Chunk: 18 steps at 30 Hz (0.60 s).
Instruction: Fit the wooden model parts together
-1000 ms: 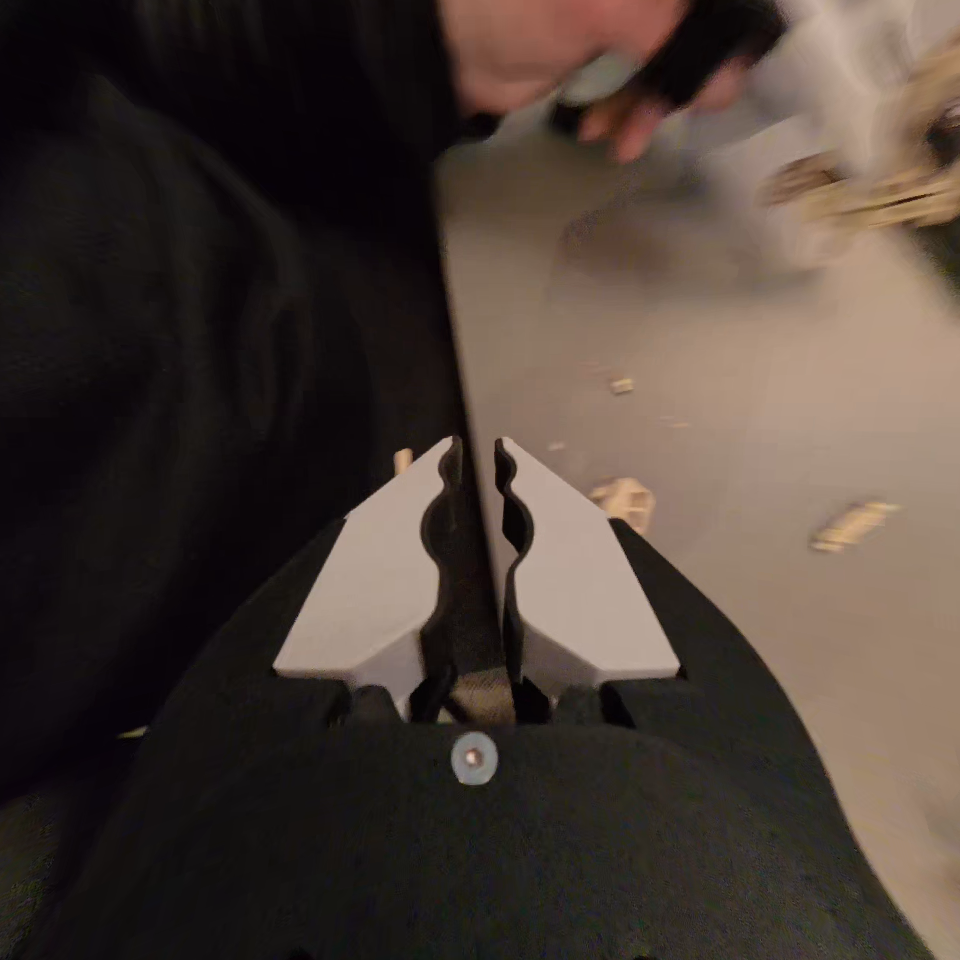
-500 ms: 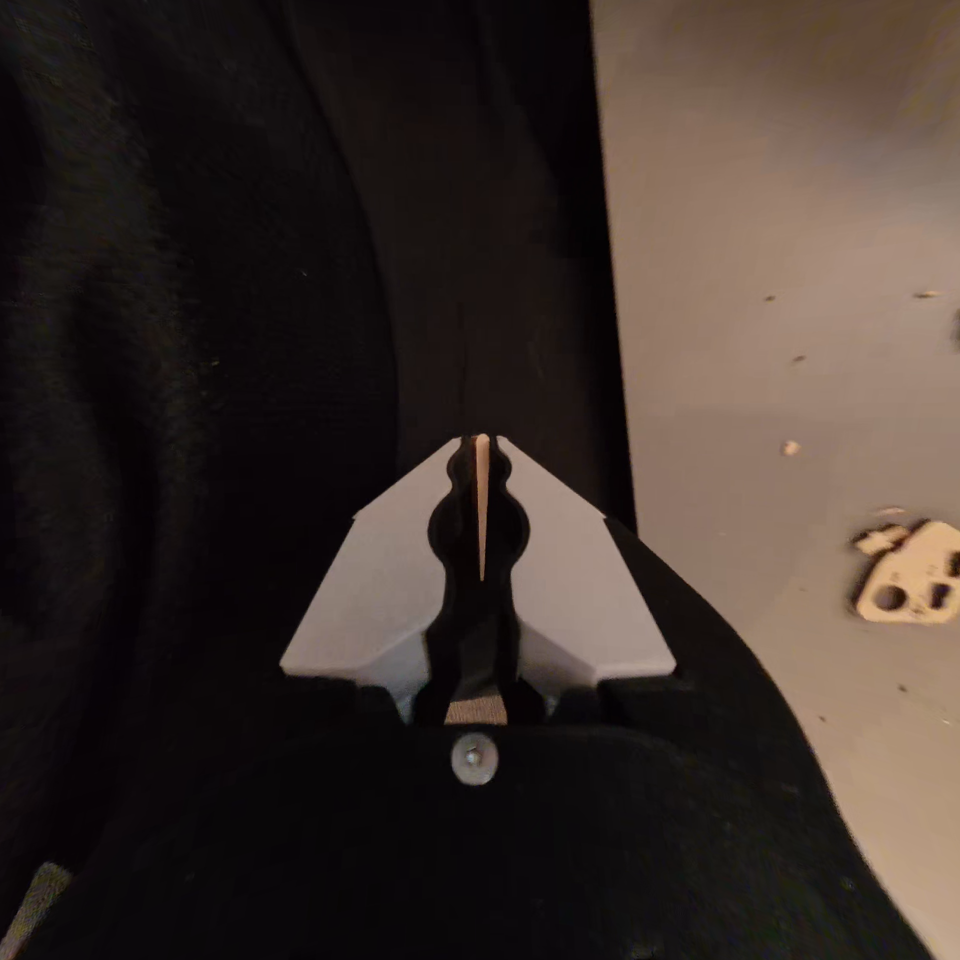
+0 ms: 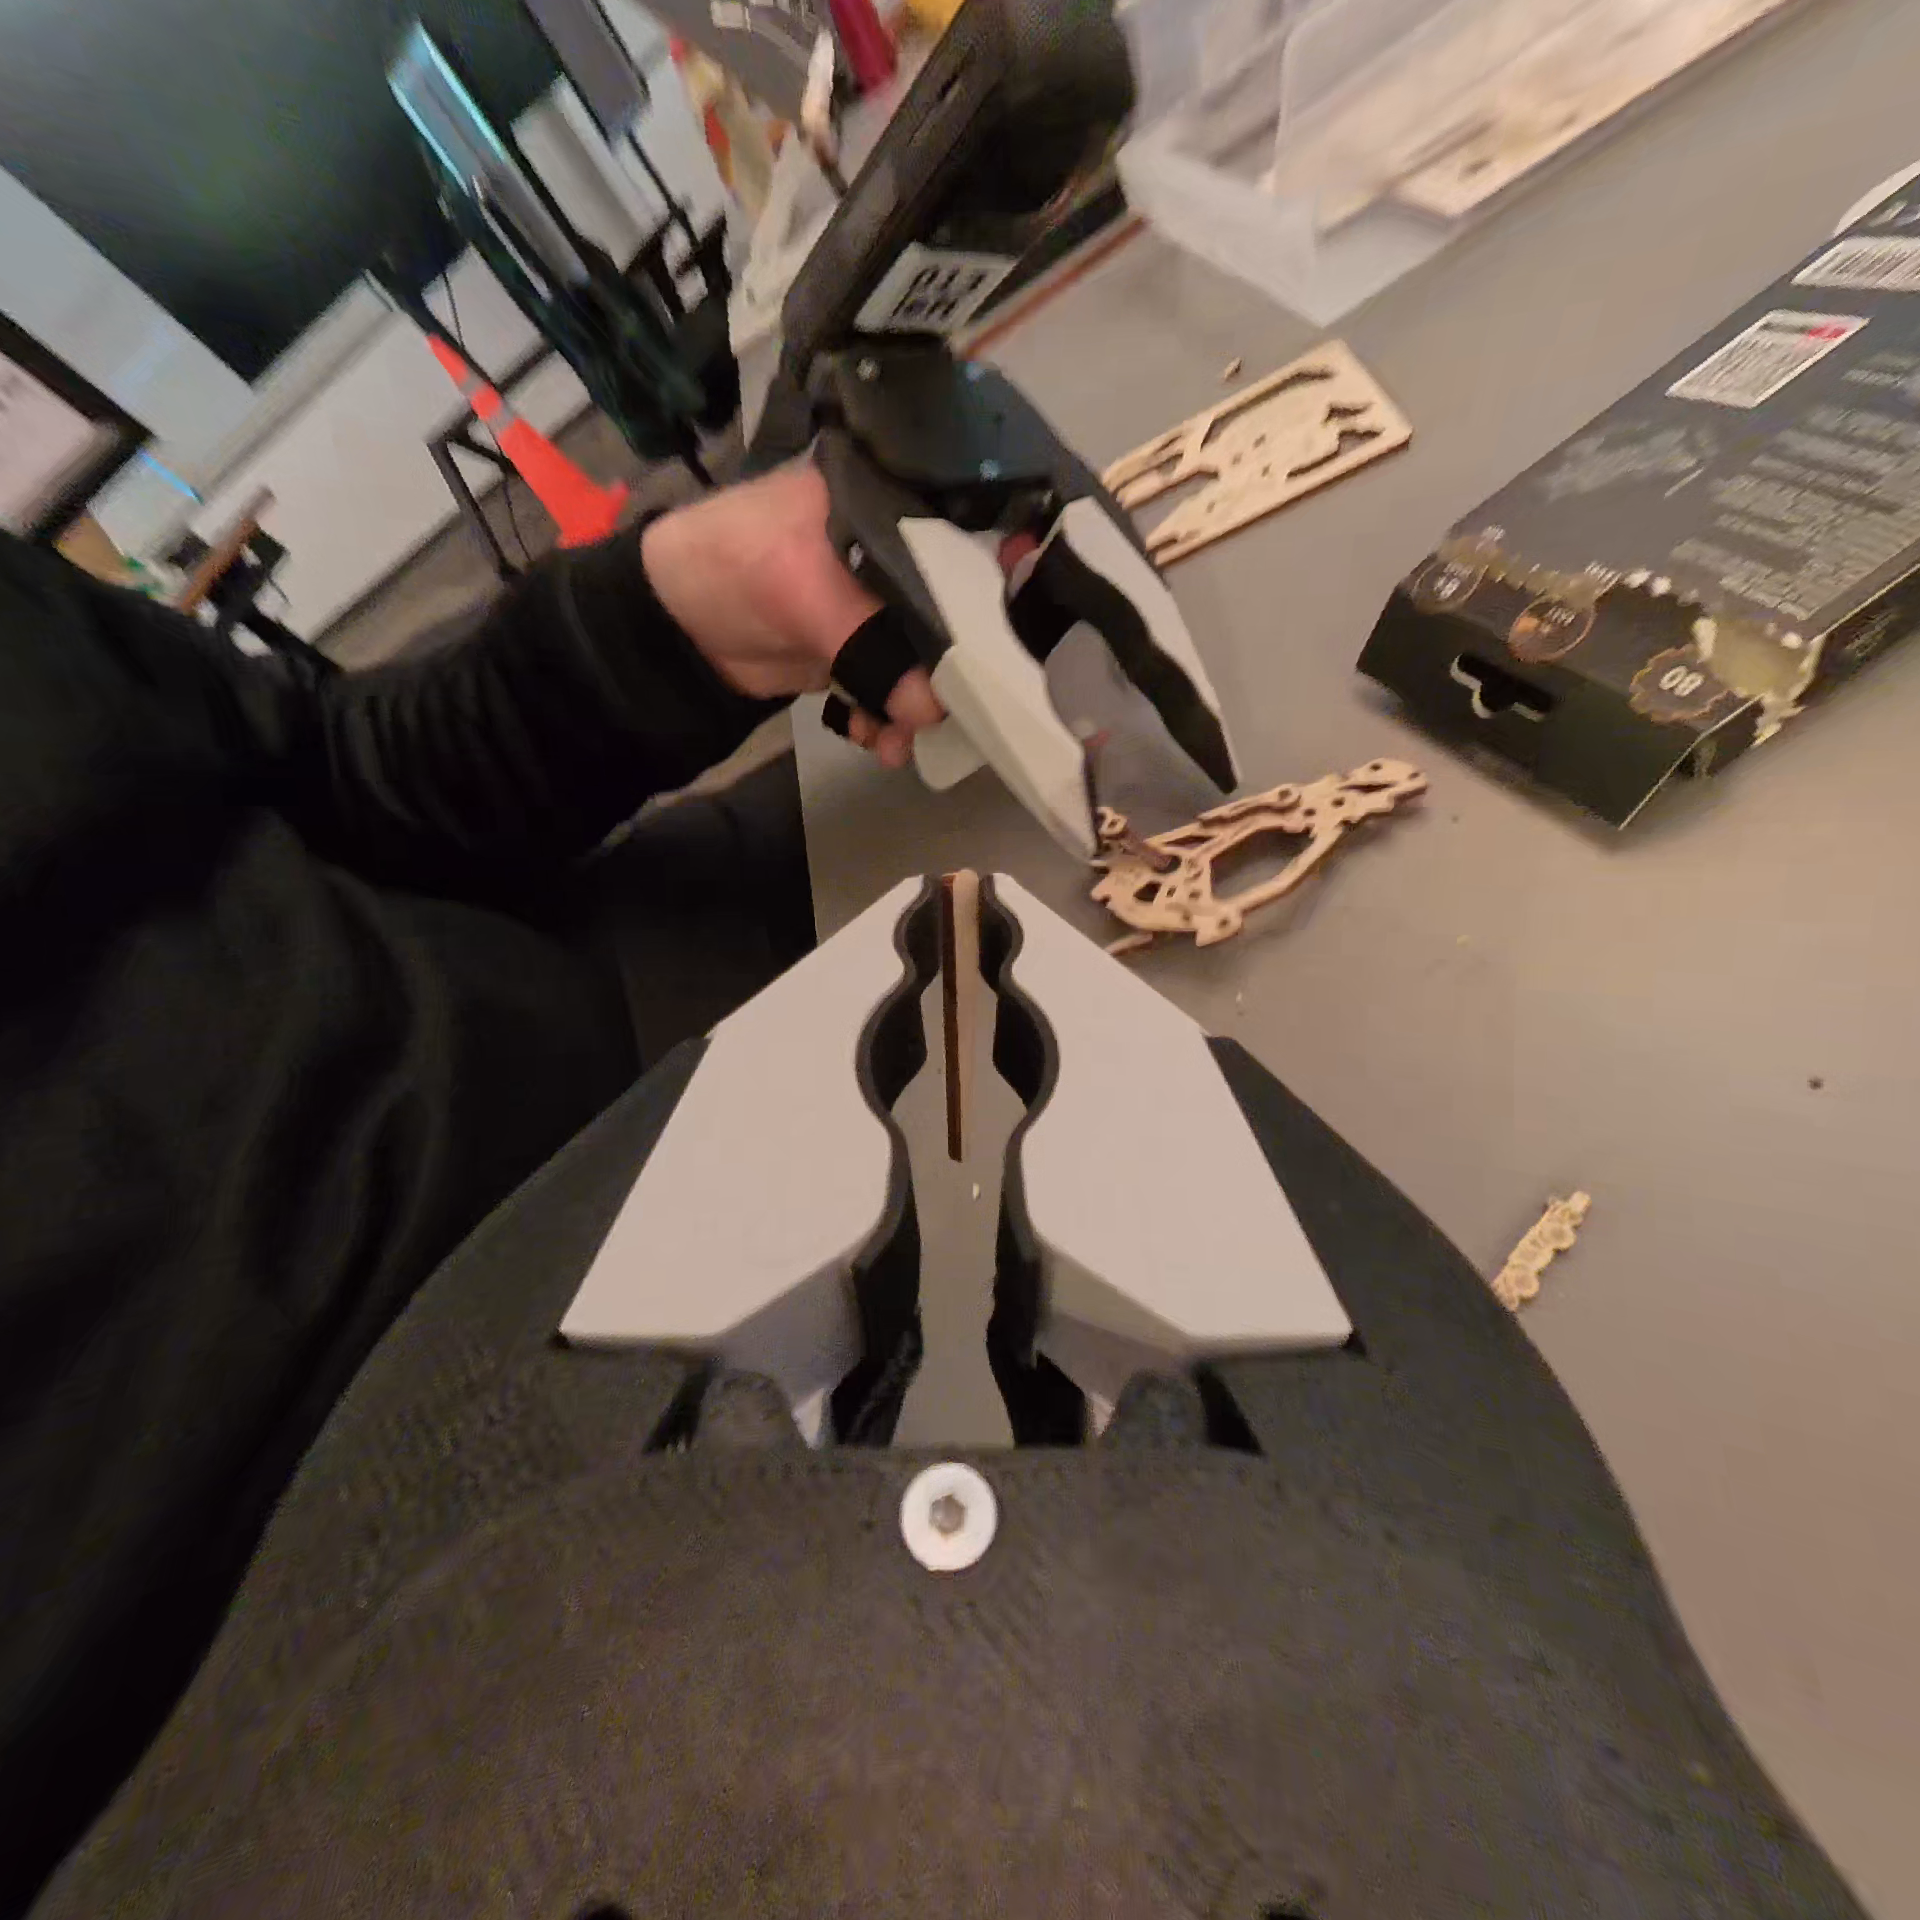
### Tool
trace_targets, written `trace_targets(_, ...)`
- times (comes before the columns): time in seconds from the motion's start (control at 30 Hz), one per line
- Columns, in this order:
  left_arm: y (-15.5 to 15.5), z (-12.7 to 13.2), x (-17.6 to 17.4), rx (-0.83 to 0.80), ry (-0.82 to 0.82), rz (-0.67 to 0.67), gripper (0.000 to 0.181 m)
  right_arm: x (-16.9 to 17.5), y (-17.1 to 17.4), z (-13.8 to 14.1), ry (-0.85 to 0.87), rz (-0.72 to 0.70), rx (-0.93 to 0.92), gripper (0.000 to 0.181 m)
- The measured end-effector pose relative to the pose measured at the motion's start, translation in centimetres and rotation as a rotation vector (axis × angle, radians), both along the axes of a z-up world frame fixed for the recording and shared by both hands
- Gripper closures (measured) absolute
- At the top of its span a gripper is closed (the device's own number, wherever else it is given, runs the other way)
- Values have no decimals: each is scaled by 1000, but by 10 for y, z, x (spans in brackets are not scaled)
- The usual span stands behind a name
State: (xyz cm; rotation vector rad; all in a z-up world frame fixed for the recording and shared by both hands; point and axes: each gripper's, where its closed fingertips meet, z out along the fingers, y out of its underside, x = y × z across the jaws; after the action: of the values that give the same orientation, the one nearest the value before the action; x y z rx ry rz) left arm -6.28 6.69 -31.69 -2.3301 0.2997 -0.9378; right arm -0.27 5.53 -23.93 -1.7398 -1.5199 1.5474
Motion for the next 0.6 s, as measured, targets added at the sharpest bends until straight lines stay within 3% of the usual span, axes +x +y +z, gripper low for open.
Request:
trace_targets(0.07, -2, 6, -12, 24, 63, 42, 109, -3, 6, 8, 65, -18, -55, 178)
trace_targets(0.17, -5, 37, -10, 203, 143, 36, 124, -6, 12, 30, 216, -50, -205, 178)
trace_targets(0.27, -13, 70, 29, 320, 17, -13, 146, -9, 19, 55, 409, -99, -357, 178)
trace_targets(0.37, -14, 79, 62, 339, -140, -33, 151, -12, 17, 62, 491, -96, -414, 177)
trace_targets(0.57, -14, 101, 90, 388, -368, -43, 156, -16, 8, 67, 534, -64, -391, 179)
trace_targets(0.6, -14, 105, 90, 412, -390, -34, 164, -17, 6, 66, 531, -54, -392, 179)
